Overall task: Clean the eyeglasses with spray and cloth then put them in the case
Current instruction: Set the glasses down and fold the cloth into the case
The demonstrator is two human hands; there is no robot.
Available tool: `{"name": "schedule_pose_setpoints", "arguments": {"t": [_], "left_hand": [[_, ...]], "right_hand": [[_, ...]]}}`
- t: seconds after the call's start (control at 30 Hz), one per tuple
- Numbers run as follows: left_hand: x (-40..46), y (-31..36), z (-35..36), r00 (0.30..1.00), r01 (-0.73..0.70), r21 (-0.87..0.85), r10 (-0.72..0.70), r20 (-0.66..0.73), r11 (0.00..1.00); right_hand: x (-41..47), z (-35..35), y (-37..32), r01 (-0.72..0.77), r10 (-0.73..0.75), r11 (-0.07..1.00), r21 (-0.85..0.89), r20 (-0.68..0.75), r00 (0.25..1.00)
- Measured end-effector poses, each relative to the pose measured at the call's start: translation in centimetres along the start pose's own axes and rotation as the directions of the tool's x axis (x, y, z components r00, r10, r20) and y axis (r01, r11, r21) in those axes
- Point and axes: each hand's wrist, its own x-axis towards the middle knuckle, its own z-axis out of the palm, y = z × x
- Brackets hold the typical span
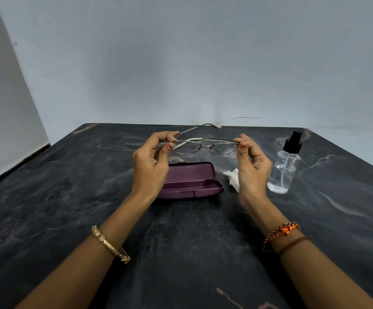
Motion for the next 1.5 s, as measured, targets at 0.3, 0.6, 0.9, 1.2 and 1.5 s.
{"name": "schedule_pose_setpoints", "arguments": {"t": [0.3, 0.6, 0.9, 1.2, 1.5], "left_hand": [[-0.1, -0.2, 0.1, 1.000, 0.012, -0.039, -0.012, -0.010, 0.999], [0.2, -0.3, 0.0, 0.997, 0.069, -0.139, -0.074, -0.032, 0.988], [1.9, 0.9, -5.7, 0.942, 0.287, -0.124, -0.257, 0.216, 0.950], [2.0, 0.9, -16.2, 0.804, 0.530, 0.045, -0.519, 0.289, 0.847], [1.5, -2.5, -19.9, 0.673, 0.659, 0.197, -0.686, 0.276, 0.726]], "right_hand": [[-0.2, 0.0, -0.1, -0.040, 0.040, 0.999, -0.013, 0.030, 0.999], [-0.7, 0.1, -0.3, -0.104, 0.104, 0.995, 0.004, 0.025, 0.994], [-2.7, 2.5, -2.9, -0.286, 0.287, 0.953, 0.099, -0.002, 0.958], [-8.8, 8.3, -3.5, -0.513, 0.491, 0.851, 0.111, 0.177, 0.853], [-12.3, 10.8, -1.3, -0.429, 0.459, 0.888, -0.164, 0.307, 0.834]]}}
